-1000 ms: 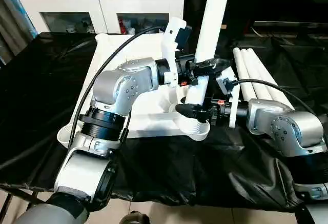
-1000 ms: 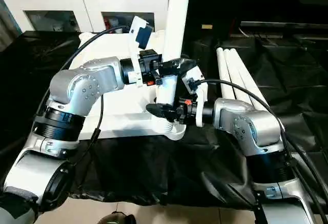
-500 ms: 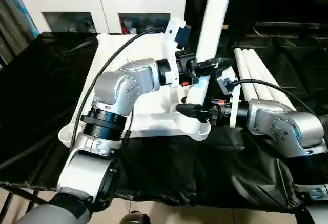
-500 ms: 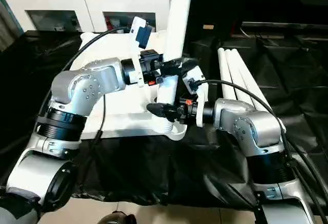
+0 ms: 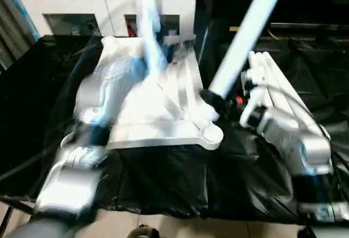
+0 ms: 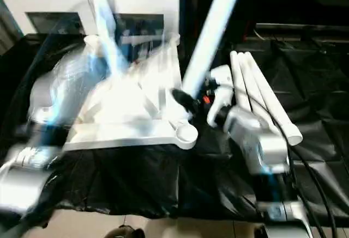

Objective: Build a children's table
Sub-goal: Insert table leg to table base

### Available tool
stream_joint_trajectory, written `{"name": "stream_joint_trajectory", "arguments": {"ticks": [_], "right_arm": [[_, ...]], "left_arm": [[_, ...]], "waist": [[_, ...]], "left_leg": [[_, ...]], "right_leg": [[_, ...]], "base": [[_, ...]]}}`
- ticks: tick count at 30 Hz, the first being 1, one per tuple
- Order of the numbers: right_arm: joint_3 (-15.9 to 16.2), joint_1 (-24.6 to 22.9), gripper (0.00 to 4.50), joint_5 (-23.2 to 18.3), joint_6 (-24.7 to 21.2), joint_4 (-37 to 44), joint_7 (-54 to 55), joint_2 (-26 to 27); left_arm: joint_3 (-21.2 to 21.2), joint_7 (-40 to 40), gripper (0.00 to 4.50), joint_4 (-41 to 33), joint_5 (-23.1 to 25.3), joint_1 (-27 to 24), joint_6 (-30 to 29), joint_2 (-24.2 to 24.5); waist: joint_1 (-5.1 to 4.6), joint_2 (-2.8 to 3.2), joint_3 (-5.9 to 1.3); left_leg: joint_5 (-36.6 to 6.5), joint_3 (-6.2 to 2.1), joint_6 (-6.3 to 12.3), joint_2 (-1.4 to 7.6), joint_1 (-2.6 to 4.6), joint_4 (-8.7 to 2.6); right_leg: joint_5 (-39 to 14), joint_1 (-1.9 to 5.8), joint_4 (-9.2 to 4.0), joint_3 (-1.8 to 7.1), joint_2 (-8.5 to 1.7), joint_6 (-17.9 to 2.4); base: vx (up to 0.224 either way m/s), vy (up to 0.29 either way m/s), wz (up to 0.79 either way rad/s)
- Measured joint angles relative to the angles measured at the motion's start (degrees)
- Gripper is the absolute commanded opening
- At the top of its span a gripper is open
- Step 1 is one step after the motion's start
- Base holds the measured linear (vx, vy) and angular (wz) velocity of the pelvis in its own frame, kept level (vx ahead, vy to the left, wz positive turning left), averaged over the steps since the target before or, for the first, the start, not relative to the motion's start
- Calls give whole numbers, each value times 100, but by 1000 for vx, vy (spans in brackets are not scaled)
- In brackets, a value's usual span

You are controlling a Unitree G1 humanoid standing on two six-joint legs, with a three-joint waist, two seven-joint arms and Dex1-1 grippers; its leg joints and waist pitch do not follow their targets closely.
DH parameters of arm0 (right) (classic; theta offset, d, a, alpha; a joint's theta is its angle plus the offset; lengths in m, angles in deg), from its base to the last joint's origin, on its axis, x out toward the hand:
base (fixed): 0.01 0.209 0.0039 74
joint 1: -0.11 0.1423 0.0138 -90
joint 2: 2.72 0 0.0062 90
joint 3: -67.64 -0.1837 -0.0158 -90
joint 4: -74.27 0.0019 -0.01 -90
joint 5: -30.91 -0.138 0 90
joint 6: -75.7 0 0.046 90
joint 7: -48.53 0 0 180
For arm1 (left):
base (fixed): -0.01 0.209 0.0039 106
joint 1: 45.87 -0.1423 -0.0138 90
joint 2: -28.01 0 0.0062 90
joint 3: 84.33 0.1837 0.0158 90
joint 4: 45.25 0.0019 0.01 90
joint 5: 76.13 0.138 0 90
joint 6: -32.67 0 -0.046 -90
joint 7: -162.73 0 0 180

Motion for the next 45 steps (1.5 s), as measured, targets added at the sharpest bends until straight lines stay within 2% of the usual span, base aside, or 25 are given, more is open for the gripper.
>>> {"name": "stream_joint_trajectory", "arguments": {"ticks": [3, 6, 8, 12, 15, 23, 30, 32, 33, 36, 41, 45], "right_arm": [[60, -70, 191, 83, 20, -34, 21, 9], [93, -73, 191, 163, 117, -80, 35, 4], [120, -79, 191, 237, 188, -89, 37, 0], [240, -121, 191, 317, 246, -90, 12, 1], [293, -139, 191, 350, 250, -93, -17, 0], [351, -143, 191, 434, 248, -115, -49, -2], [532, -118, 191, 513, 225, -245, -282, -84], [546, -107, 191, 528, 211, -248, -309, -100], [571, -93, 191, 542, 211, -253, -331, -111], [591, -58, 191, 551, 237, -323, -378, -110], [651, -1, 191, 555, 227, -378, -527, -147], [707, 83, 191, 566, 197, -447, -613, -173]], "left_arm": [[656, 346, 299, 307, 572, -256, 388, 294], [1038, 582, 299, 456, 909, -399, 646, 469], [1150, 684, 270, 650, 1078, -456, 922, 487], [1277, 753, 248, 1215, 1360, -539, 1428, 466], [1357, 817, 217, 1532, 1454, -528, 1563, 481], [1378, 882, 158, 1941, 1515, -494, 1636, 406], [1220, 1031, 93, 2325, 1490, -325, 1802, 277], [1197, 1076, 86, 2399, 1482, -308, 1822, 261], [1186, 1109, 62, 2450, 1482, -308, 1840, 252], [1161, 1151, 51, 2545, 1483, -303, 1872, 247], [1147, 1188, 4, 2626, 1565, -276, 2049, 262], [1151, 1235, 0, 2712, 1659, -222, 2158, 258]], "waist": [[-18, -1, 2], [-46, 0, 1], [-56, 1, 1], [-60, 1, 1], [-60, 1, 1], [-54, 1, 1], [-56, 3, -3], [-55, 3, -3], [-54, 2, -3], [-55, 0, -4], [-58, 0, -7], [-65, -1, -10]], "left_leg": [[0, 0, -1, 0, -1, -2], [1, 1, -4, 0, 4, -4], [1, 1, -5, 0, 6, -7], [3, 1, -8, 0, 12, -12], [3, 1, -8, 0, 13, -13], [3, 2, -8, 0, 13, -13], [3, 2, -8, 0, 17, -12], [3, 2, -8, 0, 19, -12], [3, 2, -8, 0, 19, -12], [3, 2, -8, 0, 22, -12], [3, 2, -8, 0, 24, -12], [3, 4, -8, 0, 28, -12]], "right_leg": [[0, -1, 0, 0, 0, 0], [0, -2, 5, 1, 0, 0], [0, -2, 7, 2, 0, 0], [0, -3, 14, 1, 0, -1], [1, -4, 16, 2, 0, -1], [1, -4, 16, 2, -1, -1], [1, -1, 18, 3, -1, -2], [1, 0, 19, 3, -1, -2], [1, 0, 19, 3, -1, -2], [1, 0, 21, 3, -1, -2], [1, 2, 20, 4, -1, -2], [1, 2, 19, 7, -1, -3]], "base": [[0, 0, 0], [0, 0, 0], [0, 0, 0], [0, 0, 0], [0, 0, 0], [0, 0, 0], [0, 0, 0], [0, 0, 0], [0, 0, 0], [0, 0, 0], [0, 0, 0], [0, 0, 0]]}}
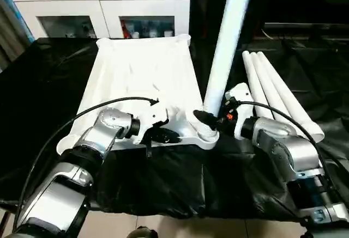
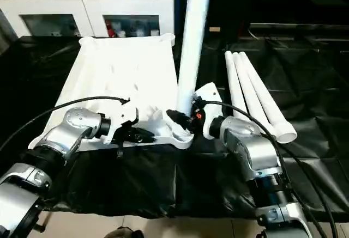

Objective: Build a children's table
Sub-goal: Insert table leg to table base

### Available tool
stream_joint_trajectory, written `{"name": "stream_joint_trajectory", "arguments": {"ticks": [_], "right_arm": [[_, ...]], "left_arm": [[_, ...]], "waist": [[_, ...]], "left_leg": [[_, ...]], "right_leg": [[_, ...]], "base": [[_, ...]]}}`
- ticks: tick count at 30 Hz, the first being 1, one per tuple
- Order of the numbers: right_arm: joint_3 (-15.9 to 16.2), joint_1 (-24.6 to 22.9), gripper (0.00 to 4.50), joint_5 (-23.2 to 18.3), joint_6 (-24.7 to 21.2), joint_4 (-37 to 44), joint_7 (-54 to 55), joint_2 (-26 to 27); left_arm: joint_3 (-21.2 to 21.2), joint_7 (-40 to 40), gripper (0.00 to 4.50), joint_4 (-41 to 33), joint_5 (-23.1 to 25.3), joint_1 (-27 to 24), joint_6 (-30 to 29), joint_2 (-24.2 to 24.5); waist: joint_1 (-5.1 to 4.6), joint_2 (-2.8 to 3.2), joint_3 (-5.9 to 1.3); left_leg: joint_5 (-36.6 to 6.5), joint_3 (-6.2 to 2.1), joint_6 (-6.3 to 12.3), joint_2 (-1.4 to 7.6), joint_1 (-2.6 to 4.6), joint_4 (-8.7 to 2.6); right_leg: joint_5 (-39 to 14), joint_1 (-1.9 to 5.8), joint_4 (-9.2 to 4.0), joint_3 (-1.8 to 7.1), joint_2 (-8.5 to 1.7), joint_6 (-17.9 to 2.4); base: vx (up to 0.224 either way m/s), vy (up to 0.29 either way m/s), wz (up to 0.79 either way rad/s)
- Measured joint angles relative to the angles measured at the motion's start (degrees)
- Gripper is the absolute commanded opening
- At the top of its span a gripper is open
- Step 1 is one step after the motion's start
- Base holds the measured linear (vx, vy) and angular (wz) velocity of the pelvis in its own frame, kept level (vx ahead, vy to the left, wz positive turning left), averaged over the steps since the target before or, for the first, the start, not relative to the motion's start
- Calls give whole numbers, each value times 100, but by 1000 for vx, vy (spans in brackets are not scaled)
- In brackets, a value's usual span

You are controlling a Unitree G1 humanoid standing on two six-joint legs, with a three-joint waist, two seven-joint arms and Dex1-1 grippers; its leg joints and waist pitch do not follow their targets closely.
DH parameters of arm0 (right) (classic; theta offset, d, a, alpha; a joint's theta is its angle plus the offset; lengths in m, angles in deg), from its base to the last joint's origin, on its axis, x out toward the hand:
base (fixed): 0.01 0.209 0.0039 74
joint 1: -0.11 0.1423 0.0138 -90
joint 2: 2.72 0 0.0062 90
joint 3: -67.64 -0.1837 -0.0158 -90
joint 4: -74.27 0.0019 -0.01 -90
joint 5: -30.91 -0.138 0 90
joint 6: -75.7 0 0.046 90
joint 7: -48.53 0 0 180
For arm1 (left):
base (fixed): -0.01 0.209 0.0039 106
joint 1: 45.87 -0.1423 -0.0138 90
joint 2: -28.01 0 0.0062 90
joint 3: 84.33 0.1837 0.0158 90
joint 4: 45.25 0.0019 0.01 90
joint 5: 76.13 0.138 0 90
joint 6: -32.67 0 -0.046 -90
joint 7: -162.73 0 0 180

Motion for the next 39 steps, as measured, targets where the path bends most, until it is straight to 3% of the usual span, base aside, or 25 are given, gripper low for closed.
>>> {"name": "stream_joint_trajectory", "arguments": {"ticks": [9, 19, 29, 33, 39], "right_arm": [[203, -6, 191, 77, -118, 21, -309, -220], [205, -5, 191, 78, -107, 10, -412, -245], [-214, -14, 191, -193, 125, -545, -278, 133], [-609, -190, 191, -495, 206, -714, -259, 261], [-809, -444, 191, -581, 670, -793, -230, 374]], "left_arm": [[50, 4, 0, 52, 201, 23, 223, 15], [69, 71, 0, 51, 240, 62, 163, 15], [-45, 182, 0, -41, 169, 59, -289, -2], [-81, 84, 0, -71, 172, 56, -435, -96], [-87, -62, 0, -97, 193, 54, -553, -203]], "waist": [[0, -2, -1], [7, -4, -2], [-13, -6, -1], [6, -8, -3], [22, -19, -9]], "left_leg": [[-1, 10, -1, -1, 47, -16], [-1, 18, -1, -2, 57, -21], [-1, 30, -2, -5, 69, -28], [-1, 35, -1, -9, 72, -30], [-2, 39, 0, -15, 79, -35]], "right_leg": [[-1, 25, -3, 15, 2, -1], [-2, 28, -6, 25, 2, -1], [-2, 23, -6, 49, 7, -2], [-2, 24, -12, 60, 7, -2], [-2, 29, -20, 73, 6, -2]], "base": [[0, 0, 0], [0, 0, 0], [0, 0, 0], [0, 0, 0], [0, 0, 0]]}}
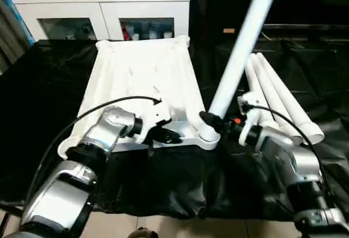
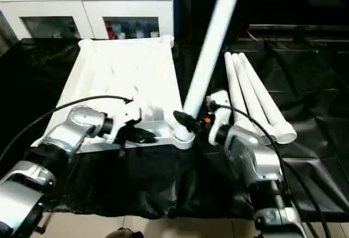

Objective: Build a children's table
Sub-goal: Insert table leg to table base

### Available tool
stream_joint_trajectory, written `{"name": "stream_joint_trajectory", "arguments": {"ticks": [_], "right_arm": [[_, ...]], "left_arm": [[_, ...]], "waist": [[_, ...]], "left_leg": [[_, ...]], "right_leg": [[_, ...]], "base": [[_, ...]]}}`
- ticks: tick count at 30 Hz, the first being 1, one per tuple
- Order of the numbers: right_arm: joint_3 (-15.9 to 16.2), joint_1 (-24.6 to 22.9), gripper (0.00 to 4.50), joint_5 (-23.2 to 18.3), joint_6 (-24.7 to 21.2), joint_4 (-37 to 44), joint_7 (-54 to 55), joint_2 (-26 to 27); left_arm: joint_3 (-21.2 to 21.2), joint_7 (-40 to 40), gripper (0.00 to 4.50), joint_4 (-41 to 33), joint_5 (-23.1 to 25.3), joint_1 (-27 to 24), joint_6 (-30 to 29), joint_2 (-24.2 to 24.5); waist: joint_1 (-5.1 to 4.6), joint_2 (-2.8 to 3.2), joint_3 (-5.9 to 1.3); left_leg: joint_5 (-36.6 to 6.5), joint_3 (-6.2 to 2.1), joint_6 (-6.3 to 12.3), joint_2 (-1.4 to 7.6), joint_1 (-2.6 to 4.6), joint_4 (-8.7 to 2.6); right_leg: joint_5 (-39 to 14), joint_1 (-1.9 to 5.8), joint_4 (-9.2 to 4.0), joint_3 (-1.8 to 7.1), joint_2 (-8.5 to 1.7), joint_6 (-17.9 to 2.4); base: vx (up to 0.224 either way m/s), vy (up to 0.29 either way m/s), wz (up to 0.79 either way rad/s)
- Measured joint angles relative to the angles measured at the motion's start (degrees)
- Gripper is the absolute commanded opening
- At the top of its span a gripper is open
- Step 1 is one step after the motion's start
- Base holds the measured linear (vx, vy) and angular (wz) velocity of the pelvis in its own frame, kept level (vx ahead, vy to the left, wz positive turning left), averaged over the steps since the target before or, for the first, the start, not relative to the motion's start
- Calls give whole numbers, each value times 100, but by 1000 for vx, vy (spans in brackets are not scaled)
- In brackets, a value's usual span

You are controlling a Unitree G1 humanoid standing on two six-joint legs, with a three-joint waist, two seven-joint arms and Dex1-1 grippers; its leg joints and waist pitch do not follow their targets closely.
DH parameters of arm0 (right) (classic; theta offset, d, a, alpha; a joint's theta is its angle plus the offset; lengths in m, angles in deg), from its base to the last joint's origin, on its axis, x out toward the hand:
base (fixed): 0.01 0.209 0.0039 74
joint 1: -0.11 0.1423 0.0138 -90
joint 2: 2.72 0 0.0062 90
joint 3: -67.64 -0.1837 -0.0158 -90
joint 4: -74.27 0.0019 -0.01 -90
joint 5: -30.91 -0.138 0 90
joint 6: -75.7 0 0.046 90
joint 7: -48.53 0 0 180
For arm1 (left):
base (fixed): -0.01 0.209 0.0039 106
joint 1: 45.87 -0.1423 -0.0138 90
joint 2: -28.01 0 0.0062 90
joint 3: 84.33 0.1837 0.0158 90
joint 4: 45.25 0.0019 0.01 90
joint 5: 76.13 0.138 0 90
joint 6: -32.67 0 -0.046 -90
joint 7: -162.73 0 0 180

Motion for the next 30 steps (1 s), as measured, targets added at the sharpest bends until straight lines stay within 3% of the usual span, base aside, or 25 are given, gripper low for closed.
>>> {"name": "stream_joint_trajectory", "arguments": {"ticks": [4, 9, 18, 30], "right_arm": [[6, -227, 191, 15, 388, 61, 36, 37], [191, -483, 191, 322, 825, 309, 118, -23], [425, -514, 191, 613, 965, 544, 257, -133], [977, 242, 191, 1023, 835, 10, -447, -407]], "left_arm": [[8, -50, 0, -15, 39, -8, -14, -34], [12, -93, 0, -25, 101, -13, 5, -43], [17, -137, 0, -27, 131, -14, -3, -59], [78, 44, 0, -100, 280, -28, 187, 110]], "waist": [[2, 3, -10], [-15, 2, -17], [-14, 5, -19], [-106, -28, -40]], "left_leg": [[-1, 0, 1, -8, 1, -5], [-1, 0, 2, -12, 3, -26], [-1, 0, 2, -16, 4, -41], [-1, 0, 1, -15, 11, -54]], "right_leg": [[0, 6, -13, 10, 0, 0], [1, 16, -52, 10, 0, -1], [1, 15, -67, 12, 0, -1], [5, 6, -68, 11, 1, -7]], "base": [[0, 0, 0], [0, 0, 0], [0, 0, 0], [0, 0, 0]]}}
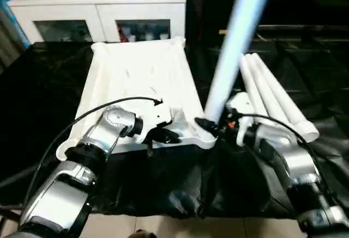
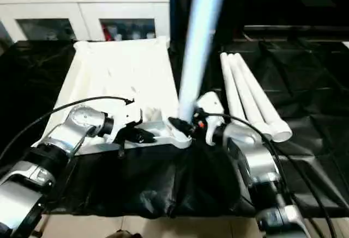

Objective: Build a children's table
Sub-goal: Insert table leg to table base

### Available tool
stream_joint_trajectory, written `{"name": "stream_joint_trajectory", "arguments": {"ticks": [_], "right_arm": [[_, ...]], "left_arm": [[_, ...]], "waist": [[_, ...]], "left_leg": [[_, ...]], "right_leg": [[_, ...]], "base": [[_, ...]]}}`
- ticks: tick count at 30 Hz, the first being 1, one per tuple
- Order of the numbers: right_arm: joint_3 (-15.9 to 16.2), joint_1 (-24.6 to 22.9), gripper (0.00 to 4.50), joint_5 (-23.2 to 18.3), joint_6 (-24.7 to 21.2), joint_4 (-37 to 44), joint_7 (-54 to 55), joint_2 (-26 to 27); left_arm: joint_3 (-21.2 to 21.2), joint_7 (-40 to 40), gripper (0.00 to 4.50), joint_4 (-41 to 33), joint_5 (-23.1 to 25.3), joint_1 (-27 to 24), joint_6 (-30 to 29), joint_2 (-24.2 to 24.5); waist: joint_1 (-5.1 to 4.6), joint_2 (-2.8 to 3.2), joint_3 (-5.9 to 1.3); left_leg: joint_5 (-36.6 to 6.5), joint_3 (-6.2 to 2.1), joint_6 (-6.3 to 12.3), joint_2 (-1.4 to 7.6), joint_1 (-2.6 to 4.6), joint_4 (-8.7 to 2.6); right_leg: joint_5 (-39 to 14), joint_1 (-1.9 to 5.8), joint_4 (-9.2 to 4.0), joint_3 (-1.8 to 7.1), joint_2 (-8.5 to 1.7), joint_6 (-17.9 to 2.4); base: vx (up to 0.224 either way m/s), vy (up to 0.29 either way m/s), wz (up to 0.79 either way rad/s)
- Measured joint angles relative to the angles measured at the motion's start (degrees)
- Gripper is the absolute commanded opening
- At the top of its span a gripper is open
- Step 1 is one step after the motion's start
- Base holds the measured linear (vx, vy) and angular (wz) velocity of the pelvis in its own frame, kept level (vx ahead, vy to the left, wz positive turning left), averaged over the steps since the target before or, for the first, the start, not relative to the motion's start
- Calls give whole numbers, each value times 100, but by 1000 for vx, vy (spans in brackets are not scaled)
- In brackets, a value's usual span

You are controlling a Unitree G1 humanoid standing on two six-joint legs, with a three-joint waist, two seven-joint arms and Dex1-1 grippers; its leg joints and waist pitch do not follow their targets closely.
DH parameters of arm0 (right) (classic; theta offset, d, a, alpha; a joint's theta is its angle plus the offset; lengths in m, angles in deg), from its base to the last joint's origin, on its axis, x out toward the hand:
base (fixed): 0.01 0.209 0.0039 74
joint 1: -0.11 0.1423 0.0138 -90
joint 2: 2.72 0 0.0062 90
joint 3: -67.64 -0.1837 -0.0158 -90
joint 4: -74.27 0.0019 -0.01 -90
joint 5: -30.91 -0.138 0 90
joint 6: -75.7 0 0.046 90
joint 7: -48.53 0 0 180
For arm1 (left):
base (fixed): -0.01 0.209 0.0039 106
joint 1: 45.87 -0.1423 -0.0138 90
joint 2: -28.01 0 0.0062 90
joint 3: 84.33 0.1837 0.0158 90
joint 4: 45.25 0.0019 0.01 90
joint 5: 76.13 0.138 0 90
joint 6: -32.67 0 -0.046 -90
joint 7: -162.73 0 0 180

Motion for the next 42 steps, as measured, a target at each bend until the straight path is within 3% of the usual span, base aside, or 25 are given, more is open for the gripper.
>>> {"name": "stream_joint_trajectory", "arguments": {"ticks": [8, 16, 23, 29, 33, 35, 39, 42], "right_arm": [[26, -2, 190, -22, 85, -27, -369, -76], [133, -174, 190, -122, 274, 139, -1024, -213], [153, -112, 190, -54, 341, 14, -1035, -117], [-22, 289, 190, 178, 518, -762, 48, 310], [-393, 871, 190, 217, 428, -1583, 1208, 789], [-536, 1064, 190, 216, 388, -1843, 1617, 897], [-691, 1332, 190, 236, 430, -2245, 2261, 1106], [-711, 1388, 190, 310, 445, -2317, 2388, 1184]], "left_arm": [[41, 246, 0, 18, 41, 35, 184, 57], [97, 850, 0, 252, 38, 102, 609, 155], [116, 808, 0, 543, 175, 280, 687, 105], [-13, -51, 0, 707, 287, 409, 149, -113], [-222, -828, 0, 488, 289, 403, -631, -380], [-267, -1162, 0, 260, 315, 346, -938, -516], [-357, -1867, 0, -476, 413, 51, -1709, -867], [-354, -1984, 0, -585, 480, 8, -1788, -893]], "waist": [[5, 5, -13], [98, 56, -34], [102, 66, -38], [22, 56, 3], [-179, 78, 48], [-231, 84, 51], [-251, 70, 45], [-247, 62, 40]], "left_leg": [[0, 0, -1, 1, 3, -18], [-4, 1, -7, 4, 3, -36], [-4, 1, -8, 3, 17, -37], [-11, -17, -18, -4, 97, -57], [-11, -63, -18, -18, 86, -63], [-11, -80, -18, -26, 64, -73], [-11, -75, -18, -29, 74, -79], [-11, -68, -18, -28, 86, -82]], "right_leg": [[2, -2, -3, -5, 1, -3], [-5, -4, -14, -11, 5, -1], [-5, 6, -12, -8, 4, -2], [-32, 4, -19, -9, 2, 40], [-34, -6, -79, -31, 0, 37], [-33, -7, -125, -47, -5, 29], [9, -6, -187, -50, -6, -41], [10, -6, -193, -48, -6, -42]], "base": [[0, 0, 0], [0, 0, 0], [0, 0, 0], [-32, 0, -4], [-36, 18, -11], [-22, 42, -19], [0, 0, 0], [0, 0, 0]]}}
